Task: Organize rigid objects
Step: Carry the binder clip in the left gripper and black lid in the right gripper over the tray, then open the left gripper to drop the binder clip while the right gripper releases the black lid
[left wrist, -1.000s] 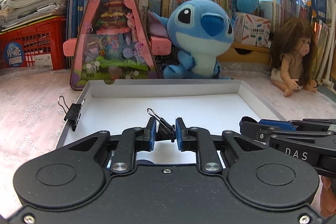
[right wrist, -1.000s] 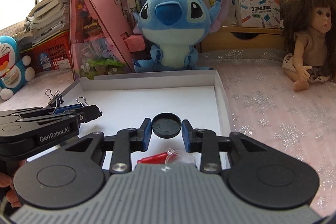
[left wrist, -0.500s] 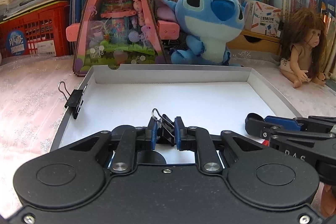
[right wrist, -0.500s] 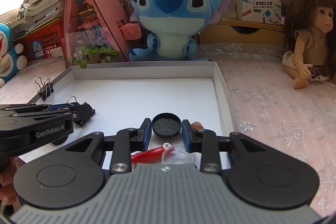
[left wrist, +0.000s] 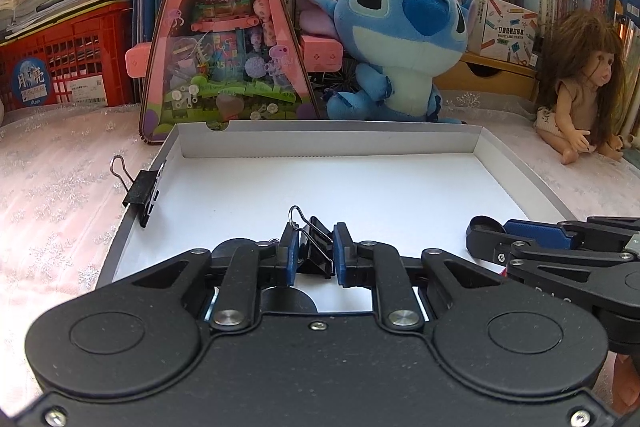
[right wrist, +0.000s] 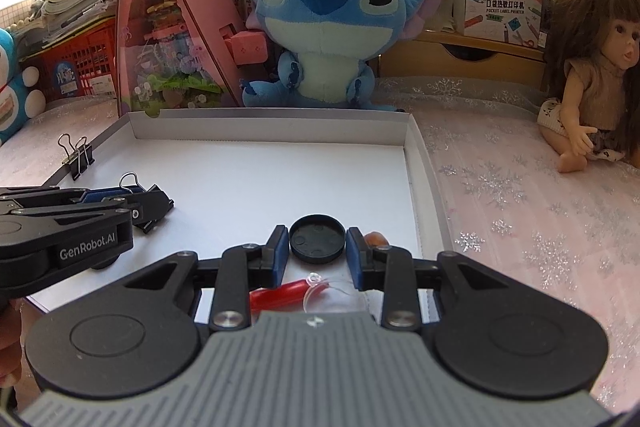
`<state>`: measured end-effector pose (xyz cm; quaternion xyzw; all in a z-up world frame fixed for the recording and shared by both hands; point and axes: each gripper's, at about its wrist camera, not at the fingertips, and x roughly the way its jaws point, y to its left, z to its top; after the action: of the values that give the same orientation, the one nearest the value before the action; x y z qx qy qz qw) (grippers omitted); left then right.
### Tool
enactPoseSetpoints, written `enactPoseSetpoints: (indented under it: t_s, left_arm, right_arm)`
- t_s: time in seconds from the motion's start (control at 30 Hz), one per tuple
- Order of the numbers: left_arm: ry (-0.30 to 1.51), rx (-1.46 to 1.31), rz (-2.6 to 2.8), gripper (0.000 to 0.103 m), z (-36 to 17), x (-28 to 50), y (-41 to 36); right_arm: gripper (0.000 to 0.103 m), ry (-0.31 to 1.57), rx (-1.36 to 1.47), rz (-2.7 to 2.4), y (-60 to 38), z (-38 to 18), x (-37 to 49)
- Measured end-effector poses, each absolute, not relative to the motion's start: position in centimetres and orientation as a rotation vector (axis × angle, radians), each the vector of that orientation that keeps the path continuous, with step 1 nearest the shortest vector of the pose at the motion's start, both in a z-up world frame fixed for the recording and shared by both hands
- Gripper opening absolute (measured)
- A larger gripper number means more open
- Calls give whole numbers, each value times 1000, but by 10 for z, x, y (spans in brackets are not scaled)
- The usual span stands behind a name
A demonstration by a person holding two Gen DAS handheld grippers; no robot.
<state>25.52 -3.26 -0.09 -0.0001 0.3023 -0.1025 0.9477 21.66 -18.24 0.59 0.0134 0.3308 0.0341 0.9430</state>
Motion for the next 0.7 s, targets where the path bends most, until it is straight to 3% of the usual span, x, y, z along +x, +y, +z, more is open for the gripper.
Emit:
enactPoseSetpoints:
  t_s: [0.3,0.4,0.53,0.63,0.7]
  left_arm:
    - [632,-15,-205,17,0,256,-32]
    - [642,-9,-203,18,2,256,-33]
    - [638,2,-207,36,5,253,-35]
    - [623,8,-213,40,10,248,-36]
    - [617,12,-215,44,13,244,-37]
  right_arm:
    - [36,678,29,73,-182,6,217]
    - [42,682,39,71,-184,7,218]
    - [42,670,45,76,-187,12,215]
    - [54,657,47,83,-189,17,210]
    - [55,651,45,86,-190,19,207]
